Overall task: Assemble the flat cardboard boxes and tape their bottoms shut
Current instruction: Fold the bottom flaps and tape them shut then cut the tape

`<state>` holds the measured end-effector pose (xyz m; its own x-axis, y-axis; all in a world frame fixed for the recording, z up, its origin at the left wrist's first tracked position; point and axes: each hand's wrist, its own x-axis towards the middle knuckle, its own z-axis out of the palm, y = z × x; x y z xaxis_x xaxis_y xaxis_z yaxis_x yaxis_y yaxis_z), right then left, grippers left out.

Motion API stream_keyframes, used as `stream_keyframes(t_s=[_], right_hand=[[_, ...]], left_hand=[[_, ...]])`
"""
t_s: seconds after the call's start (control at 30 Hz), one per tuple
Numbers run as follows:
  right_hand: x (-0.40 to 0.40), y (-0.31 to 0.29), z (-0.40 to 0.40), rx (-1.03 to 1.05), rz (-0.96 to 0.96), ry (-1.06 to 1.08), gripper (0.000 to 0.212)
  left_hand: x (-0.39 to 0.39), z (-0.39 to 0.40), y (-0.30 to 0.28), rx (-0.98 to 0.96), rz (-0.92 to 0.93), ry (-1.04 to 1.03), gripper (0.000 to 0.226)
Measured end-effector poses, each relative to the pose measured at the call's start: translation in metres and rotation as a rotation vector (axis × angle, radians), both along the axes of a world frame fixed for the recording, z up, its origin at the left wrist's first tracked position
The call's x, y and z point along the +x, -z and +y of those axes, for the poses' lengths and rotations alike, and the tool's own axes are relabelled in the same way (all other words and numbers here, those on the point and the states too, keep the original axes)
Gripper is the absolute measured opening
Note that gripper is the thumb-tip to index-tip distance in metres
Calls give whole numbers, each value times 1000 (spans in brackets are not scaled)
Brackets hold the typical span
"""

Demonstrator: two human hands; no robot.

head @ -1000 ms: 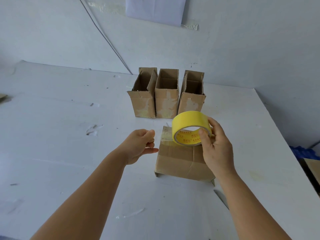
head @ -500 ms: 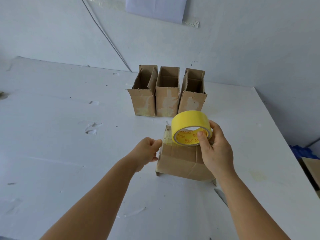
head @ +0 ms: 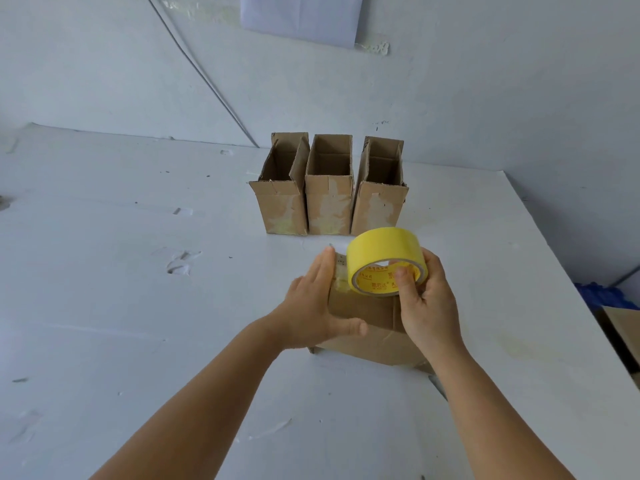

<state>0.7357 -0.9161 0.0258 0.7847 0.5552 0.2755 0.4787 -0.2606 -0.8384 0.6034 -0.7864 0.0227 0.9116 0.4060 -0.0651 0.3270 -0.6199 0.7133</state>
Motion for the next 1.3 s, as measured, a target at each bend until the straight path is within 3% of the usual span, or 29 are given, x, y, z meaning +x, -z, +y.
stream_keyframes(t_s=[0.07, 0.13, 0.3, 0.43, 0.53, 0.73, 0.9, 1.03, 1.3], right_hand=[[-1, 1, 1, 11, 11, -13, 36], [0, 1, 2, 6, 39, -27, 33], [10, -3, -2, -17, 223, -182, 20], [27, -18, -11, 52, 380, -355, 29], [51, -28, -28, -21, 316, -302, 36], [65, -46, -32, -141, 340, -472, 42], [83, -47, -28, -233, 101, -229, 17], [88, -37, -30, -439, 54, -163, 23], [89, -13, -27, -507, 74, -157, 25]], left_hand=[[9, 9, -4, 126, -4, 28, 133], [18, 14, -9, 120, -49, 76, 134], [15, 17, -6, 187, -8, 61, 114], [3, 21, -2, 192, 2, 42, 114], [-11, 28, 3, 174, 46, -34, 117], [-13, 29, 5, 181, 55, -36, 116], [-11, 30, 6, 181, 44, -38, 114], [-12, 32, 9, 178, 53, -42, 114], [-14, 34, 15, 178, 42, -55, 114]])
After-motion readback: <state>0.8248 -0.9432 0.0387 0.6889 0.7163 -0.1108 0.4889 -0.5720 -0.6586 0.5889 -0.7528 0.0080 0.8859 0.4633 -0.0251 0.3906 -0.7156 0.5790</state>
